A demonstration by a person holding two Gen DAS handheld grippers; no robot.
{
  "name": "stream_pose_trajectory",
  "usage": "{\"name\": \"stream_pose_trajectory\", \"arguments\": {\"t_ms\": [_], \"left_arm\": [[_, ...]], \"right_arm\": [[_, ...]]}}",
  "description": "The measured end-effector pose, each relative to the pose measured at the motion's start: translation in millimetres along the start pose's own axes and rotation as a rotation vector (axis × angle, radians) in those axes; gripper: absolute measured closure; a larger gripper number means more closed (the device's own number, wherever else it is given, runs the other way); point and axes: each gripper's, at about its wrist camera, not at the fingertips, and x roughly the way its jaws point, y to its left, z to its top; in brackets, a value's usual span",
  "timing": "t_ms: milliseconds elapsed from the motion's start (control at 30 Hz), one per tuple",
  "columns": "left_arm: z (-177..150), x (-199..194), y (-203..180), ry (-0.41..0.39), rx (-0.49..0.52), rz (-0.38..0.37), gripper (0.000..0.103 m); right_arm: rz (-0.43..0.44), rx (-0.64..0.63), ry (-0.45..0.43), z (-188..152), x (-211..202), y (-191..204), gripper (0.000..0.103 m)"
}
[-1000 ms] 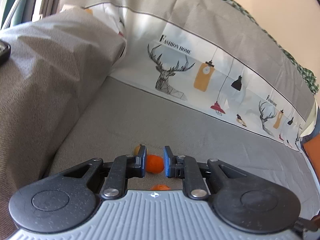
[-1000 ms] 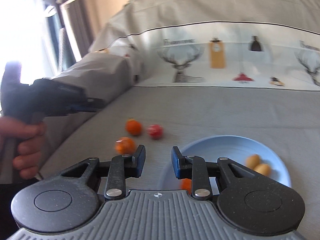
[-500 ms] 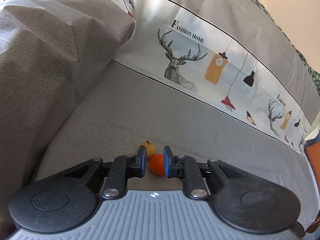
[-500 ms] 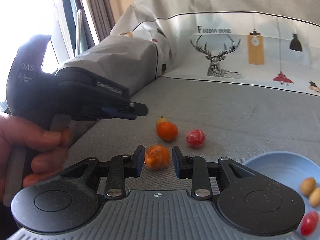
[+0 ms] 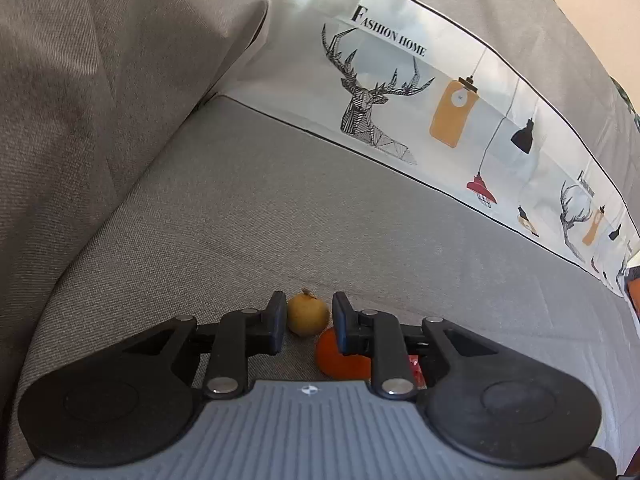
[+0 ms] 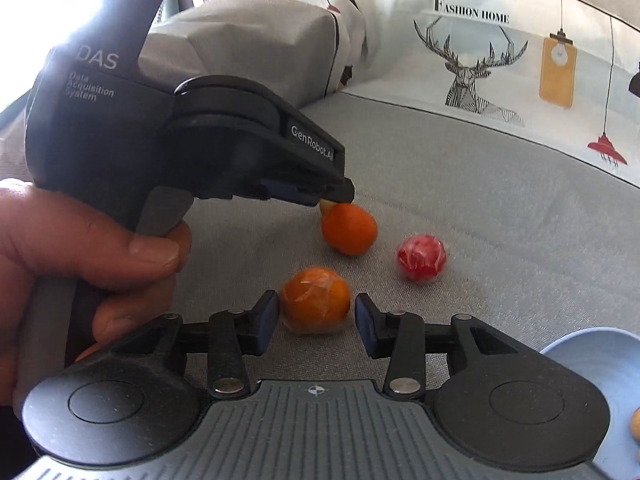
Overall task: Organize fruits
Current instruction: 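Grasp a tan fruit with the left tool while the right tool grasps a plastic-wrapped orange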
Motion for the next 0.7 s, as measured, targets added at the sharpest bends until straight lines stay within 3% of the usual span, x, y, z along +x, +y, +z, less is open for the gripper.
{"name": "stream_pose_trajectory", "arguments": {"t_ms": [367, 700], "left_arm": [[0.1, 0.7, -9.0, 0.001, 0.052, 0.003, 0.077], [-8.3, -49.9, -26.6, -0.135, 0.09, -0.003, 0.077]], "right_arm": [[-0.015, 0.02, 0.029, -0.3, 1.8, -0.6, 0.063], [-0.075, 0.108, -0.102, 4.2, -56.4, -14.8, 0.063]]}}
